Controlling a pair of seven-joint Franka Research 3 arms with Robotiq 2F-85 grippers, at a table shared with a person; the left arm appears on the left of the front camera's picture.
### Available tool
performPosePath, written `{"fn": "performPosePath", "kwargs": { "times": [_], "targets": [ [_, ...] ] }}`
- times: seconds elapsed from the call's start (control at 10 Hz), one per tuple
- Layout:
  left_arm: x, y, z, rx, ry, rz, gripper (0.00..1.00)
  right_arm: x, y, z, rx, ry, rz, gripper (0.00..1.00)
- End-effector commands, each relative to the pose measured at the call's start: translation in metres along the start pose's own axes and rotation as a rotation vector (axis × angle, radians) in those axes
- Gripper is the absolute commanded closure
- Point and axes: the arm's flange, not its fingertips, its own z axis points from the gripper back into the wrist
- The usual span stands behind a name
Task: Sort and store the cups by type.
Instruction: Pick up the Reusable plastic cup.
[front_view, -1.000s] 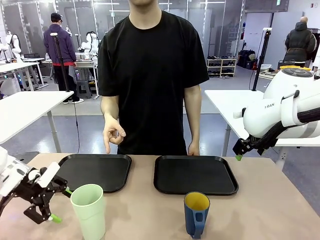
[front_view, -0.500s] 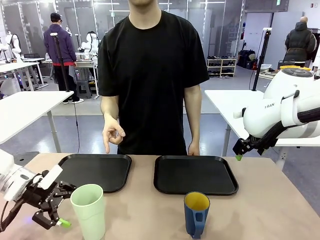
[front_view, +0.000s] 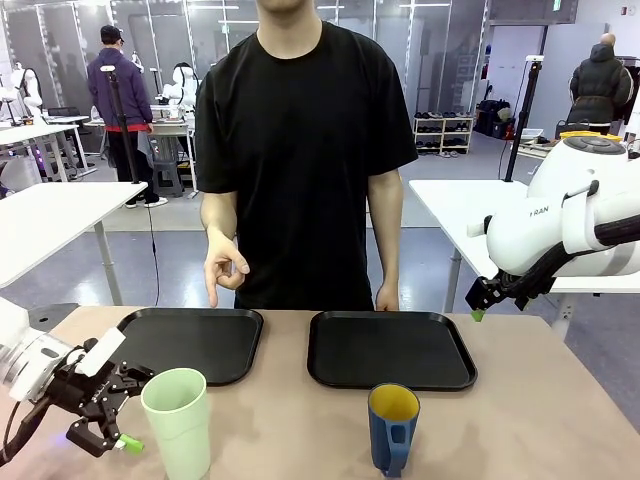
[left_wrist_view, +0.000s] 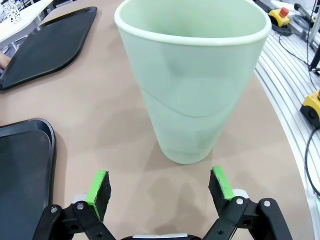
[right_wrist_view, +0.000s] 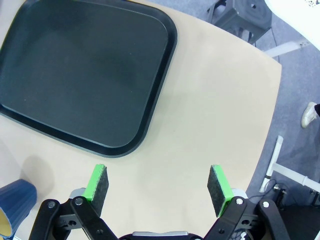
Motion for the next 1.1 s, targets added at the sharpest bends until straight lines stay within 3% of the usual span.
{"fn": "performPosePath", "kwargs": {
  "times": [0.0, 0.4, 1.0],
  "targets": [
    [0.005, -0.001, 0.001, -0.028, -0.019, -0.02, 0.0, -0.001, -0.001, 0.001, -0.001, -0.007, -0.003, 0.0],
    [0.01, -0.007, 0.017, -0.1, -0.043, -0.059, 0.0, -0.001, -0.001, 0.001, -0.001, -0.007, -0.003, 0.0],
    [-0.002, 0.0, 0.021, -0.157, -0.296, -0.063, 0.0, -0.001, -0.001, 0.001, -0.001, -0.007, -0.003, 0.0]
  ]
}}
